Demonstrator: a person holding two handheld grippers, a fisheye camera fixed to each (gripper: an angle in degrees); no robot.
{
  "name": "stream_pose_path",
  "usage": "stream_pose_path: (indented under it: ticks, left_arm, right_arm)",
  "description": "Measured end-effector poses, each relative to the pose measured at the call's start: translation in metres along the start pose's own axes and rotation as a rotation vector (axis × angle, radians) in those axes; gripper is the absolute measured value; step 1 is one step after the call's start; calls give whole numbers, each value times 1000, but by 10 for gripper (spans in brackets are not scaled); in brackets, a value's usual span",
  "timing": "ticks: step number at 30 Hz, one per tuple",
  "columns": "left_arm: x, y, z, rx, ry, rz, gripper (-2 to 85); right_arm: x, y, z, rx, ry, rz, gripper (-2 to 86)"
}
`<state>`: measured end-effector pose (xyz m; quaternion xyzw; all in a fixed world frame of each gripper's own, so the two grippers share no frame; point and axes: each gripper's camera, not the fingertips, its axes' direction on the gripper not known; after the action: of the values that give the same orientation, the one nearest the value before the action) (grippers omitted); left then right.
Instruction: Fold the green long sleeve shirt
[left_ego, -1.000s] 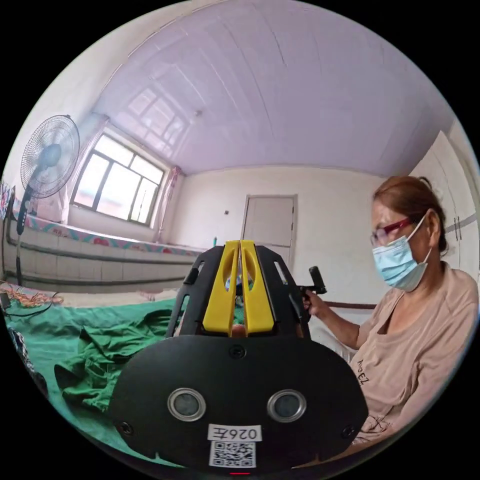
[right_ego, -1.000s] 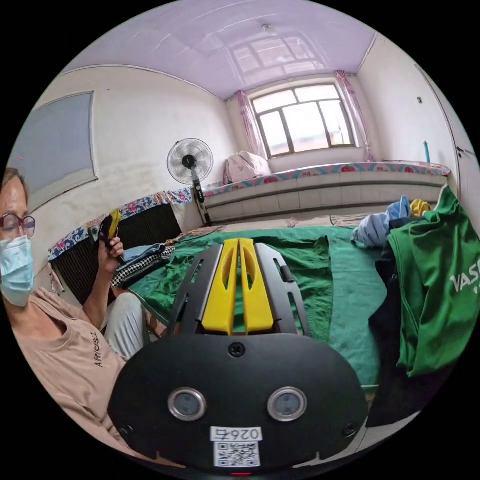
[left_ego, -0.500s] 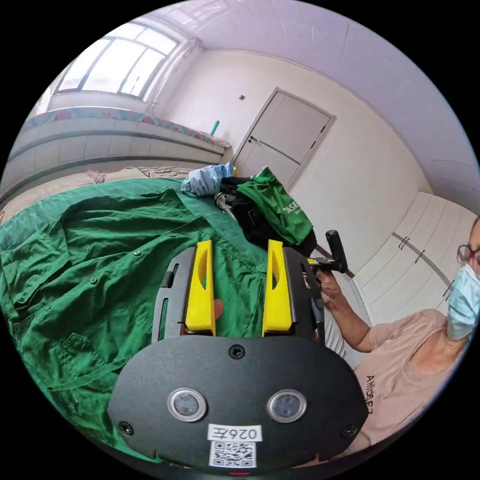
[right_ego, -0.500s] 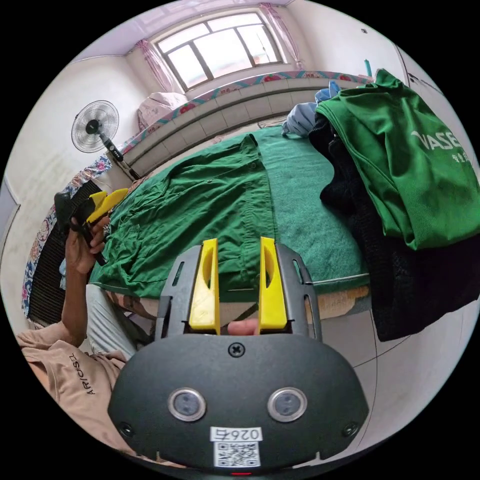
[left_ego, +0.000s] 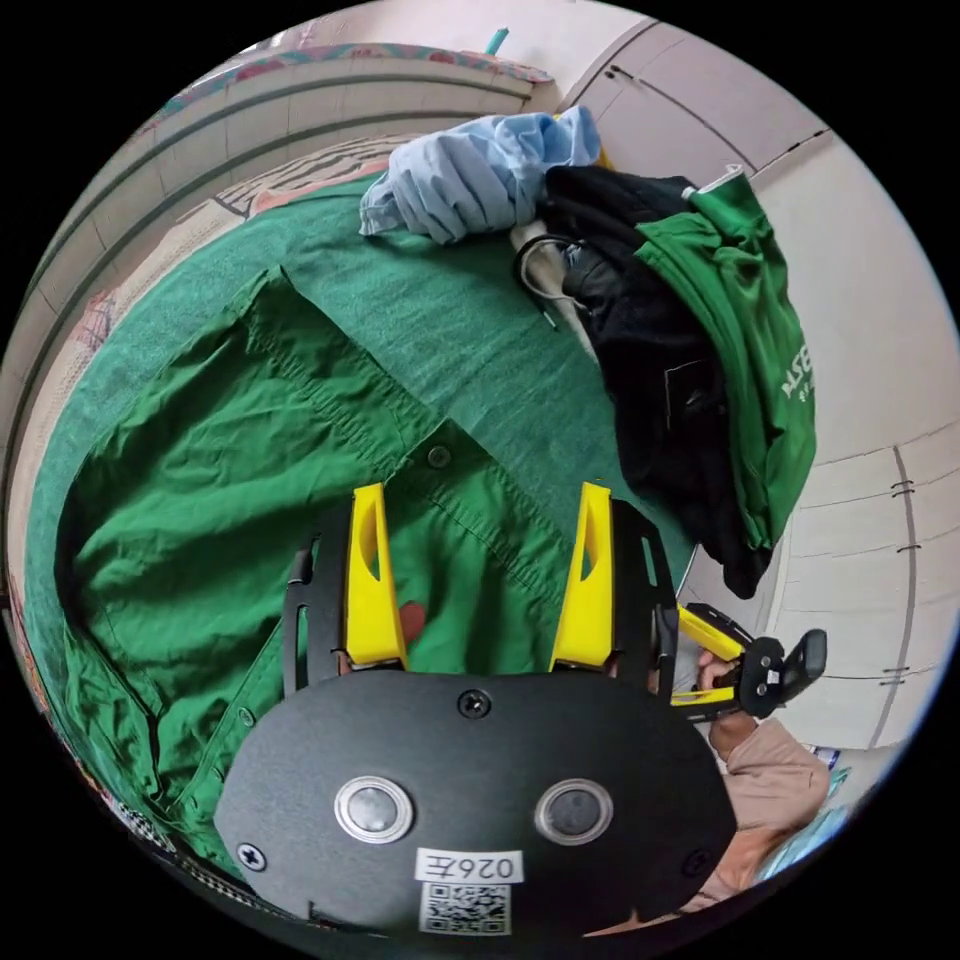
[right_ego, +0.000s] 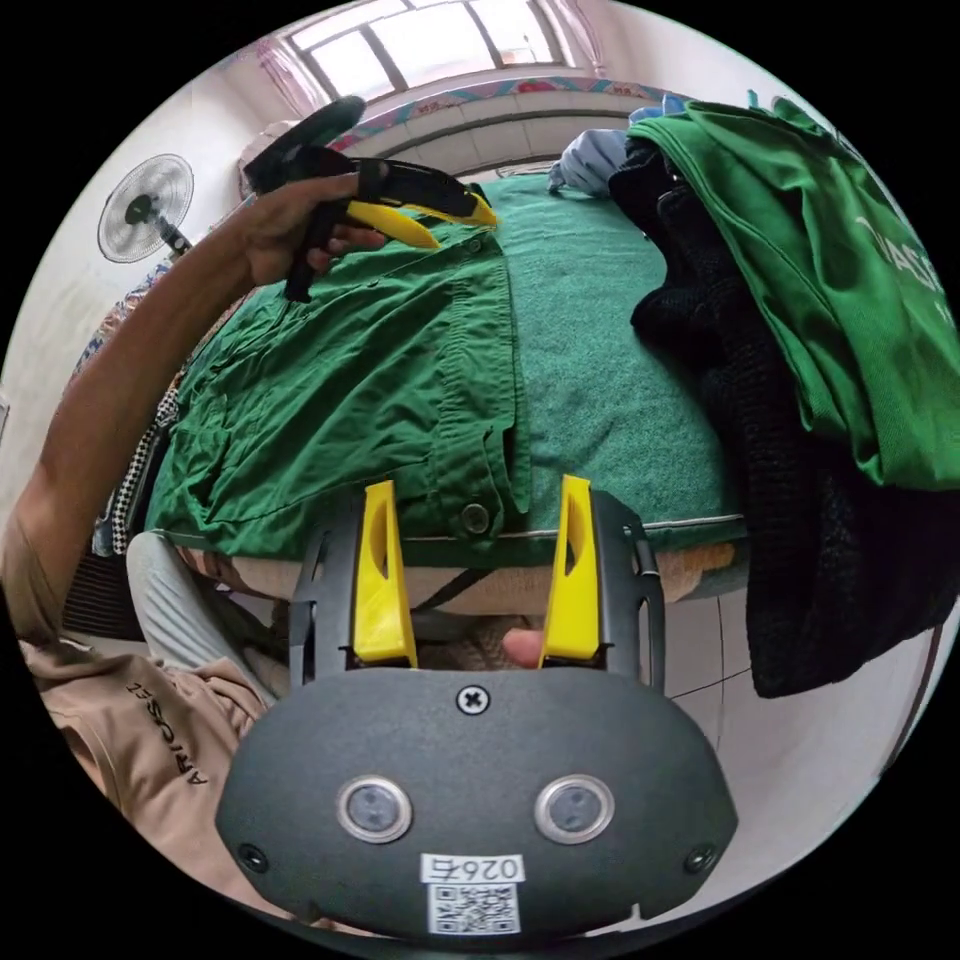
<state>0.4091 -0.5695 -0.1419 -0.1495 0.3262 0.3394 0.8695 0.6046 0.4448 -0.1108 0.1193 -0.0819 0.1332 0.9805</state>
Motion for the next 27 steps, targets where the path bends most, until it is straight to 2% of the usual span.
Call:
stream_pose_path:
  ticks: [2, 6, 8, 12, 14, 16, 19, 21, 25, 27]
  left_arm:
    - [8, -33, 28, -89, -27, -6, 268]
    - [25, -62, 47, -128, -133, 13, 259]
    - [31, -80, 57, -150, -137, 6, 268]
    - [40, -105, 77, -195, -148, -3, 289]
    - [49, -118, 95, -238, -213, 7, 285]
    - [55, -124, 110, -266, -310, 16, 274]
    - [51, -131, 125, -285, -321, 22, 262]
    - [42, -131, 129, -287, -323, 29, 228]
    - [-5, -117, 128, -249, -322, 22, 76]
    - [-34, -107, 127, -234, -248, 9, 38]
  right_arm:
    - [-6, -5, 0, -14, 25, -44, 163]
    - [-10, -14, -4, -3, 25, -78, 117]
    - [-7, -20, -12, 31, -76, -102, 44]
    - [3, -30, -23, 90, -270, -105, 10]
    - [-2, -35, -38, 167, -350, -145, -5]
    - [-11, -41, -46, 195, -370, -183, -10]
    - [-32, -52, -57, 232, -327, -240, -12]
    - [-42, -60, -65, 254, -310, -263, -12]
    - [-58, -83, -74, 259, -350, -295, -12]
    - [-67, -95, -77, 256, -367, -304, -12]
